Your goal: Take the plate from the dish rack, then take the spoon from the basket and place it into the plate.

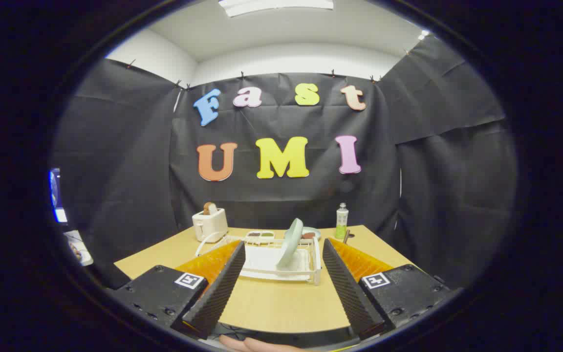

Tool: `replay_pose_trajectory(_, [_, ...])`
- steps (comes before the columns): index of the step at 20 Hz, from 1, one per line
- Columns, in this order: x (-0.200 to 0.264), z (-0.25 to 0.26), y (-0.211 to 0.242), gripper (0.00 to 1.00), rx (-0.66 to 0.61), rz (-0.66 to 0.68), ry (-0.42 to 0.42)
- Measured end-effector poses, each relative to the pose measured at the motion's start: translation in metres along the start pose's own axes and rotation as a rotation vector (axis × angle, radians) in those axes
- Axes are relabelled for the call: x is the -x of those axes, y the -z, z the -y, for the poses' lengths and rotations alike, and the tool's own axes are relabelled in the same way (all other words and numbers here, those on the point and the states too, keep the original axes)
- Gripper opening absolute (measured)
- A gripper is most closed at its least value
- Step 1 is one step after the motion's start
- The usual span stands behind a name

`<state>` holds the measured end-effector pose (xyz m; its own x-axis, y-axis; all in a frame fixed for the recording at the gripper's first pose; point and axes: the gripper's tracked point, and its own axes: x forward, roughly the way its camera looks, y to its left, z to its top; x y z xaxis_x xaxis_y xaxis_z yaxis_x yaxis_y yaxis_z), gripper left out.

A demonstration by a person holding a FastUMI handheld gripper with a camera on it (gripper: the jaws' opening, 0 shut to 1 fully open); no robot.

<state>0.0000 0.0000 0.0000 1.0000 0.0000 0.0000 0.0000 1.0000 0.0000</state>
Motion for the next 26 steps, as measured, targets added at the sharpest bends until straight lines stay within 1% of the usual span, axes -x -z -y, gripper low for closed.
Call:
replay_pose_trajectory(3, [-0.001,0.003,0.014,1.00,-0.022,-0.052,-0.020])
replay_pose_trajectory(5, [-0.004,0.010,0.018,1.00,-0.039,-0.075,-0.017])
replay_pose_trajectory(11, [-0.009,0.025,0.026,1.00,-0.021,-0.084,0.031])
replay_pose_trajectory(15, [-0.008,0.026,0.027,1.00,-0.027,-0.074,0.030])
replay_pose_trajectory(20, [-0.015,0.029,0.034,1.00,-0.021,-0.096,0.036])
replay_pose_trajectory(22, [-0.021,0.031,0.037,1.00,-0.033,-0.112,0.042])
replay_pose_trajectory(24, [-0.031,0.028,0.042,1.00,-0.030,-0.147,0.028])
replay_pose_trajectory(26, [-0.045,0.033,0.037,1.00,-0.016,-0.163,0.042])
